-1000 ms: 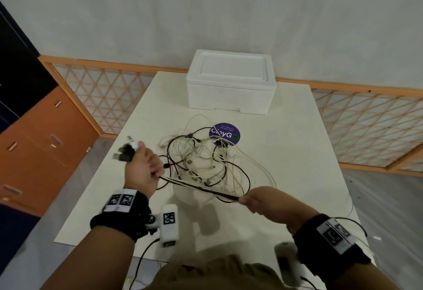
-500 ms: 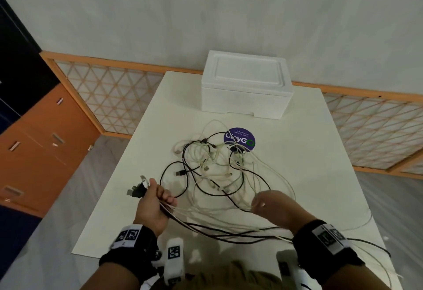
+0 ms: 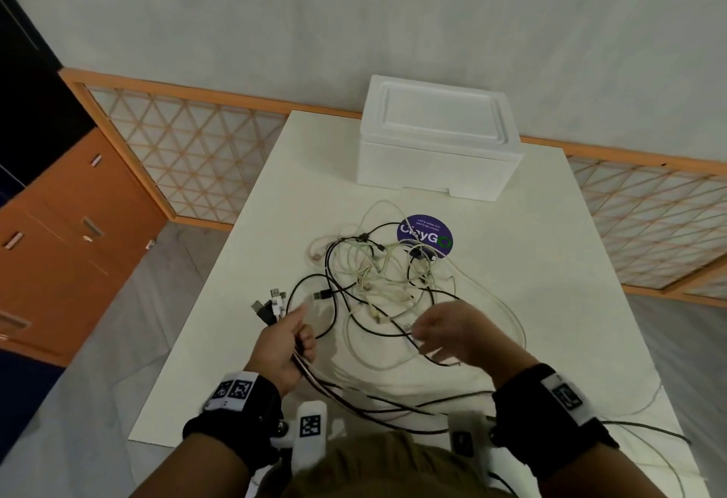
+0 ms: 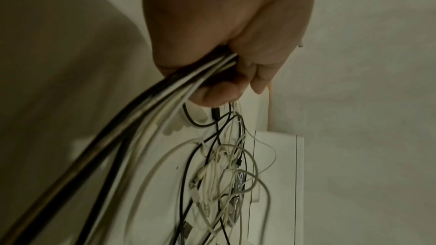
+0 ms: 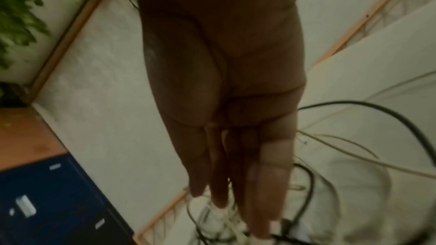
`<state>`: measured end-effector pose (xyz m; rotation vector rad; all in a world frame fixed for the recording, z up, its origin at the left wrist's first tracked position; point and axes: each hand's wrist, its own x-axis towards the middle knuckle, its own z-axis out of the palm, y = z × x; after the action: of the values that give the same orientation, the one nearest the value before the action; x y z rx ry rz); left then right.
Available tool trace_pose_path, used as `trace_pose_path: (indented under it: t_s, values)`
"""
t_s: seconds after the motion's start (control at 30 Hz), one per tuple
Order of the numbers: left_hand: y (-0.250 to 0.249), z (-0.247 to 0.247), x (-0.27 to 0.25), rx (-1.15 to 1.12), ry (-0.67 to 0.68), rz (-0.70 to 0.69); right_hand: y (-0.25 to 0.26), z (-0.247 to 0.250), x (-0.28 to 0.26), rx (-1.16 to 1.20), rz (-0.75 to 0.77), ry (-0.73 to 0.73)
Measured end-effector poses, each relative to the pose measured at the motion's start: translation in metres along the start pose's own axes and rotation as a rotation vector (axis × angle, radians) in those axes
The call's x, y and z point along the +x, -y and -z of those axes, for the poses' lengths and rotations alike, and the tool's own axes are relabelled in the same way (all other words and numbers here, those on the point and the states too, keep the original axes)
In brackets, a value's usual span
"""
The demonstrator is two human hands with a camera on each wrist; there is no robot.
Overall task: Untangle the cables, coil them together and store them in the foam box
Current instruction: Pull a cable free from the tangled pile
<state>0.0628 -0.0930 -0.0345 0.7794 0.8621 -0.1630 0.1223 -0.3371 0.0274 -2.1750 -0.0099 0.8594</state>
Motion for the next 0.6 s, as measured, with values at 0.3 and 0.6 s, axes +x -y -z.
trace_pose_path:
  t_s: [0.3, 0.6]
  values:
    - [-0.01, -0.007, 0.008, 0.088, 0.098, 0.034, -0.05, -0.017, 0.057, -0.648, 0.099, -0.132]
    - [-0.007, -0.011, 0.005, 0.19, 0.18, 0.01, -0.05, -0.003, 0.073, -0.53, 0.094, -0.251]
